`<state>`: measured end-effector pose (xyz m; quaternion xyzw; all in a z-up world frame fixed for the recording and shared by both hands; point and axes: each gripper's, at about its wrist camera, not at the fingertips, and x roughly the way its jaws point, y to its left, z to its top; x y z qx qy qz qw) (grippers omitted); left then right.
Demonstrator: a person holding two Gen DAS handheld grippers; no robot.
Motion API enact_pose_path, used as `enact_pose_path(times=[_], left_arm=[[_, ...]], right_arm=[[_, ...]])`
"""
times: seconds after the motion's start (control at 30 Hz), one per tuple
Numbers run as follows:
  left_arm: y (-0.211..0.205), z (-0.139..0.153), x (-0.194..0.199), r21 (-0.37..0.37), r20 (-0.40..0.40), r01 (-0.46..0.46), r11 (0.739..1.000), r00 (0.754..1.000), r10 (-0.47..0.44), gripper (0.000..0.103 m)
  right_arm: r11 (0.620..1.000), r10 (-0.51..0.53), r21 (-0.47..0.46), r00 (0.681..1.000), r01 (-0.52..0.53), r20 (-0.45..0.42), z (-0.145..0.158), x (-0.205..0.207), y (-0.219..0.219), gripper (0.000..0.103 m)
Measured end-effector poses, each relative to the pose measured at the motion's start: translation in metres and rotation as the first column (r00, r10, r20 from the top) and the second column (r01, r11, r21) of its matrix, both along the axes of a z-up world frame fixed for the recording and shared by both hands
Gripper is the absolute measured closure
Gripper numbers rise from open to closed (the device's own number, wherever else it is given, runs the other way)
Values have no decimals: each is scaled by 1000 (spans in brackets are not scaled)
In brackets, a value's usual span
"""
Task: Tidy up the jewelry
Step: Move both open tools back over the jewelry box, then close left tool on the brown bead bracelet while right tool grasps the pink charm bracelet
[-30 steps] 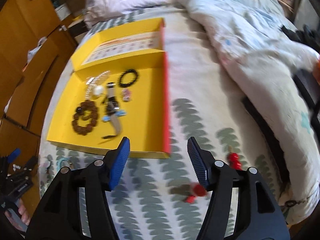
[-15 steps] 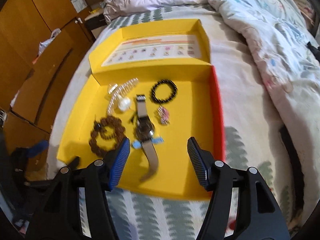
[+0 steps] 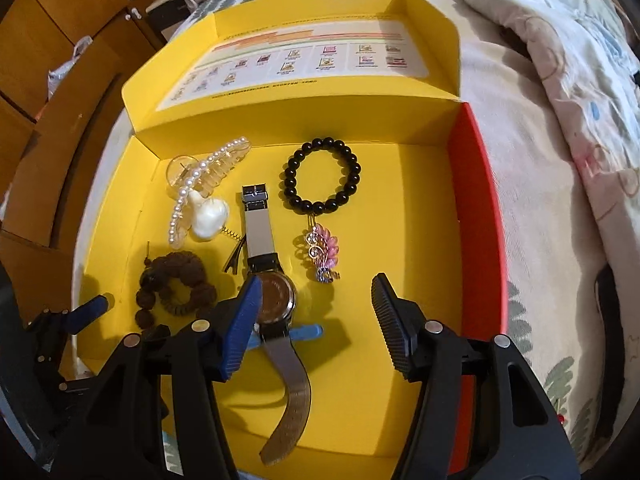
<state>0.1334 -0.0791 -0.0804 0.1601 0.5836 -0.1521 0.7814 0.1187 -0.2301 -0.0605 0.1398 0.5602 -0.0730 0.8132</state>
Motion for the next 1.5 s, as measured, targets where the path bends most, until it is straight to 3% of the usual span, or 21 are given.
enact_pose_path(times=[0.27, 0.4, 0.5, 0.87, 1.17, 1.3, 1.5], left_arm=[[3, -9, 7, -19, -59, -22, 1000, 998, 20, 29], [5, -11, 12, -32, -86, -29, 999, 996, 26, 39], [11, -15, 15, -41, -101, -31, 999, 995, 26, 46], [14, -16, 17, -60, -127, -39, 997, 991, 31, 46], [19, -14, 15, -84, -162, -55, 995, 986, 40, 66], [19, -14, 13, -82, -157, -55, 995, 987, 42, 79], [19, -13, 13, -86, -154, -53, 995, 987, 39, 79]], right_arm=[[998, 7, -56, 999, -9, -35, -16, 6, 4, 56], [998, 10, -67, 999, -13, -42, -20, 9, 5, 61], [996, 19, -85, 999, -22, -44, -21, 12, 8, 62], [992, 8, -127, 997, -18, -77, -32, 30, 10, 62], [986, -1, -167, 998, -10, -65, -34, 30, 13, 63], [985, 9, -173, 998, -21, -69, -33, 29, 18, 76], [987, -8, -158, 998, -2, -65, -33, 28, 14, 85]])
